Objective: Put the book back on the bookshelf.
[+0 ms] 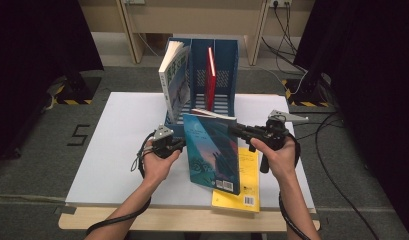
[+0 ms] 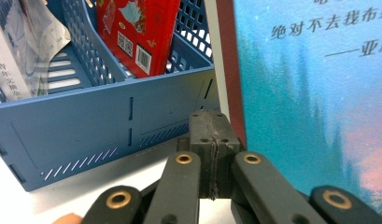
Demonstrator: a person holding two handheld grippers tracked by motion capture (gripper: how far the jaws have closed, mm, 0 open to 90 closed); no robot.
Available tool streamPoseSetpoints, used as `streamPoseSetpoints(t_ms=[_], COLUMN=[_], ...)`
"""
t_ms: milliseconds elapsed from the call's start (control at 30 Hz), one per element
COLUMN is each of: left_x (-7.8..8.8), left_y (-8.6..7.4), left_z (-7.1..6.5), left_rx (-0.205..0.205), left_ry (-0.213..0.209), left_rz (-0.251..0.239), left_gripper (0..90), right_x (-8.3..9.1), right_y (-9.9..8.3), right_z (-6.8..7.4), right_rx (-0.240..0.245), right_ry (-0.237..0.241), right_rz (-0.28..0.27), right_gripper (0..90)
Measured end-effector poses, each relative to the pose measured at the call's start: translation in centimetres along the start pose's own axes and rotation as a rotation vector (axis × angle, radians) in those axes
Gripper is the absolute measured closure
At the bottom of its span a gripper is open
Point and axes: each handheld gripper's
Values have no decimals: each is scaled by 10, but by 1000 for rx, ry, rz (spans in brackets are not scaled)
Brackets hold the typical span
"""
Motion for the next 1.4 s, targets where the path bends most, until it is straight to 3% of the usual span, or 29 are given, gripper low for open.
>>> streamPoseSetpoints(t_ms=[233,467,567,600,667,700,733,800,867,1033,1067,1167,1400], left_x=[2,0,-1,0,1,1,1,-1,-4,-12,-18,-27,-32], left_y=[-1,2,2,0,-2,-2,-2,0,1,6,8,9,10], left_z=[-2,-16,-16,-12,-4,-4,4,10,14,16,19,24,23], left_rx=[-10,-36,-35,-28,11,11,19,45,44,47,71,63,16], left_ry=[-1,-44,-28,17,33,33,77,91,108,95,45,5,-45], left_rz=[-2,-12,-5,10,2,2,6,11,19,26,12,1,-21], left_gripper=[898,897,897,897,895,888,879,877,879,887,888,891,896], right_x=[2,-4,-5,-3,0,0,4,6,6,5,4,5,6], right_y=[3,5,5,5,4,4,3,2,2,2,3,2,2], right_z=[1,6,7,5,3,3,2,2,2,3,3,4,3], right_rx=[21,27,36,19,11,11,9,15,18,19,18,25,25], right_ry=[-20,-18,-19,-19,-16,-16,-11,-15,-16,-11,-6,-2,4], right_rz=[25,60,68,67,57,57,52,43,46,46,49,46,45], right_gripper=[739,696,708,732,742,742,747,749,749,749,749,749,749])
Point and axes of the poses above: each handheld gripper's, and its own axes: x roughly backward along the jaws, y roughly out of its top, z roughly to its left, and after that the axes turned 7 degrees about -y, right-handed
